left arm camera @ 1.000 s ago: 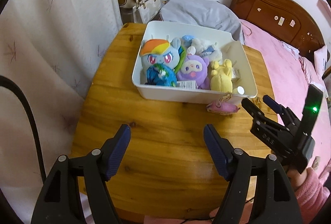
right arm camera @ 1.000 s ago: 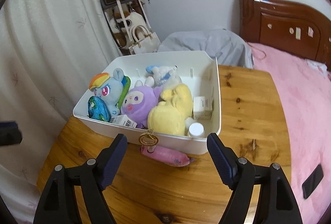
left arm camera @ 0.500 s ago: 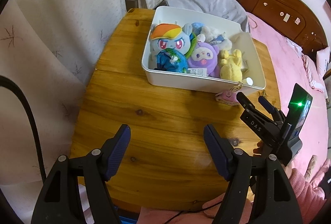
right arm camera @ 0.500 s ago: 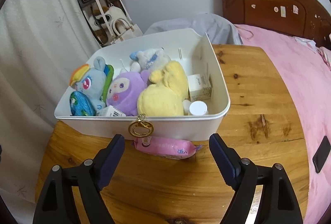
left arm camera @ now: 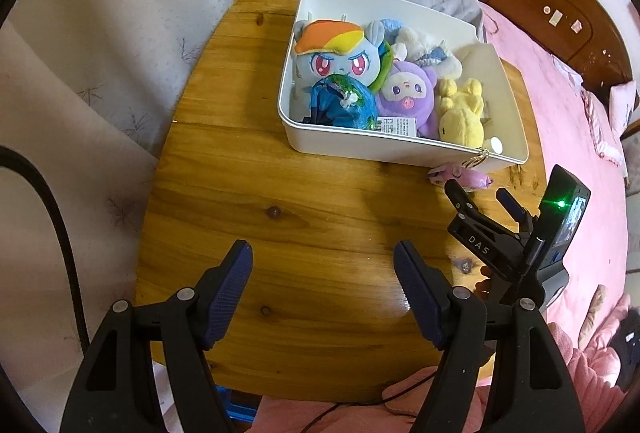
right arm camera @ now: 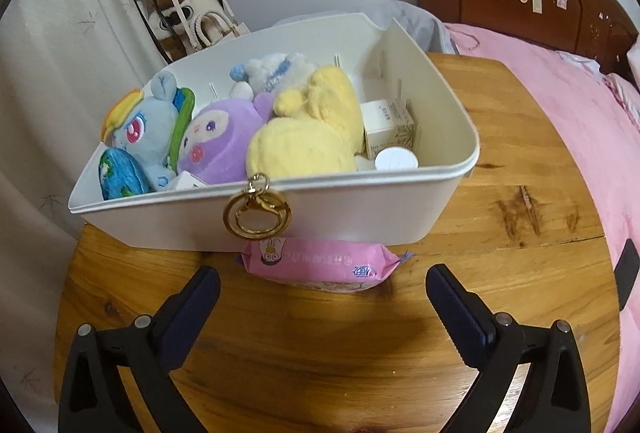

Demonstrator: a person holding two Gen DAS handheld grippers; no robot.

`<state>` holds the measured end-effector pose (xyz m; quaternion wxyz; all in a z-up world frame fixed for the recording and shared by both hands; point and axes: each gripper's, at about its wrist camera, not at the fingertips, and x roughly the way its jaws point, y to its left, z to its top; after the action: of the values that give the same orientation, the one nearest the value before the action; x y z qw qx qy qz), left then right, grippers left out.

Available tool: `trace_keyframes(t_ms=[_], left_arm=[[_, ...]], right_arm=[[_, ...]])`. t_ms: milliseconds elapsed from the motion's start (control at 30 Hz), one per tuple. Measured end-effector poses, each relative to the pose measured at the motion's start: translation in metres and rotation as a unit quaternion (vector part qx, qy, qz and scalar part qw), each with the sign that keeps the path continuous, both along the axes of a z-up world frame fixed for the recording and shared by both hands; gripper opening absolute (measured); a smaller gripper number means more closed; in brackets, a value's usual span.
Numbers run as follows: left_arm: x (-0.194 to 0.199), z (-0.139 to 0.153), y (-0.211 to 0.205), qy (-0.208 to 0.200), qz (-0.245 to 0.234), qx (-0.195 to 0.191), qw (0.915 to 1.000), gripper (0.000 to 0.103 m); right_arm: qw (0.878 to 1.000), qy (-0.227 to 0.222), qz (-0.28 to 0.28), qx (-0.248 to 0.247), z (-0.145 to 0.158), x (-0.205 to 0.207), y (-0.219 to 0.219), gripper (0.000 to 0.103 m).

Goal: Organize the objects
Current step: 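Grasp the pink wet-wipes pack with the right tool and lift it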

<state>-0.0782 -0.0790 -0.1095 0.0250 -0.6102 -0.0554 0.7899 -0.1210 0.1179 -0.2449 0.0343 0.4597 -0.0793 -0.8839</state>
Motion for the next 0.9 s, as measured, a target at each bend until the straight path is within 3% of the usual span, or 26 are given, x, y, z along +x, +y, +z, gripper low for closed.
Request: trace_keyframes(t_ms=[433,600,900], left_arm=[[-0.012,-0.010,-0.007,-0.023,-0.020,-0.013,0.9995,0.076],[-0.014,-0.013,-0.007,-0.030,-0.020,-0.014,0.9993,0.076],[-0.013,-0.013,-0.004,-0.031,-0.025,-0.013,0.9991,0.076]], right_arm=[[1.000,-0.010,-0.020,0.015,-0.019,-0.007,-0.010,0.102],[0.999,-0.017,-0.025,0.014,-0.024,-0.010,-0.011,0.093],[0.999,-0.014,-0.033,0.001,-0.025,-0.007,-0.004,0.086]])
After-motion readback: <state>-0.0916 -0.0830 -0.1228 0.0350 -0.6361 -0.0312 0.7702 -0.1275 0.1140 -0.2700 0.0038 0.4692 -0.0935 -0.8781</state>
